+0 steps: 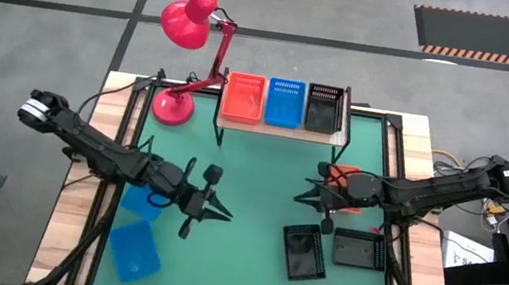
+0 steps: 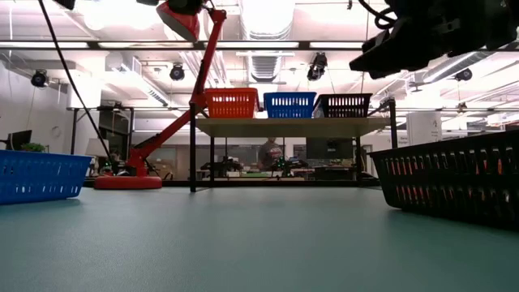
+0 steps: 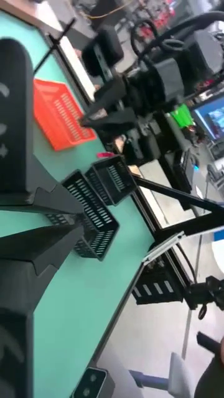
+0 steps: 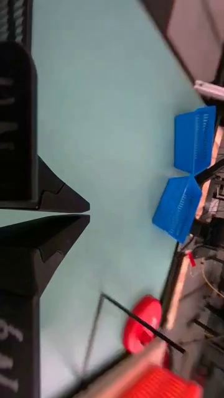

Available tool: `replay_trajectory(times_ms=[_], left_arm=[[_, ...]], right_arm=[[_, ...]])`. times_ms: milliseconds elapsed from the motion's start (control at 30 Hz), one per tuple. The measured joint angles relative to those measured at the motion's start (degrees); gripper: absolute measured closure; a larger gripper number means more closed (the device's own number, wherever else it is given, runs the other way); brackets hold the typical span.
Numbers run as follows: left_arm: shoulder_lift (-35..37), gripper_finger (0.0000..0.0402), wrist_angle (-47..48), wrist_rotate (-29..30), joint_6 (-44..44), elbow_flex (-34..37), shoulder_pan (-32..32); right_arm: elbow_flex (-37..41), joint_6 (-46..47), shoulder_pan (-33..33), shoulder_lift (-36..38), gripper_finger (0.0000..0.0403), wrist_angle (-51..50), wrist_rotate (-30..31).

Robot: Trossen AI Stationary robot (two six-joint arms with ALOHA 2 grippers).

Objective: Stack baskets on shelf by color
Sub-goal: Stack the left black bin on the other black bin on the shelf

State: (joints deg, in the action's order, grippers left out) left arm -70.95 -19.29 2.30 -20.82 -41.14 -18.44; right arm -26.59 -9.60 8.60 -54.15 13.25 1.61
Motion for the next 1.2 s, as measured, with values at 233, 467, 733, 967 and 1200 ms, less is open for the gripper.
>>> replay_trajectory(times_ms=[233,467,733,967,1200], left_arm=[[7.47,0.0378,6.63,0.07,0.54,1.62,0.05],[14.91,0.0378,2.90,3.13,-2.06,9.15,0.05],[19.48,0.0378,-5.05,10.13,-2.01,15.22,0.07],[20.24,0.0378,-7.36,10.10,-1.91,17.83,0.05],[19.55,0.0378,-8.77,10.09,-0.48,17.81,0.05]], right_arm=[[0.02,8.88,1.42,-0.84,0.0394,-0.26,-7.70],[-3.68,13.15,5.41,-1.52,0.0394,-0.85,-4.63],[-12.07,18.72,8.45,-5.62,0.0394,-12.47,1.33],[-20.49,21.92,10.86,-11.55,0.0394,-29.51,1.46],[-28.15,23.52,18.17,-19.31,0.0394,-38.43,5.43]])
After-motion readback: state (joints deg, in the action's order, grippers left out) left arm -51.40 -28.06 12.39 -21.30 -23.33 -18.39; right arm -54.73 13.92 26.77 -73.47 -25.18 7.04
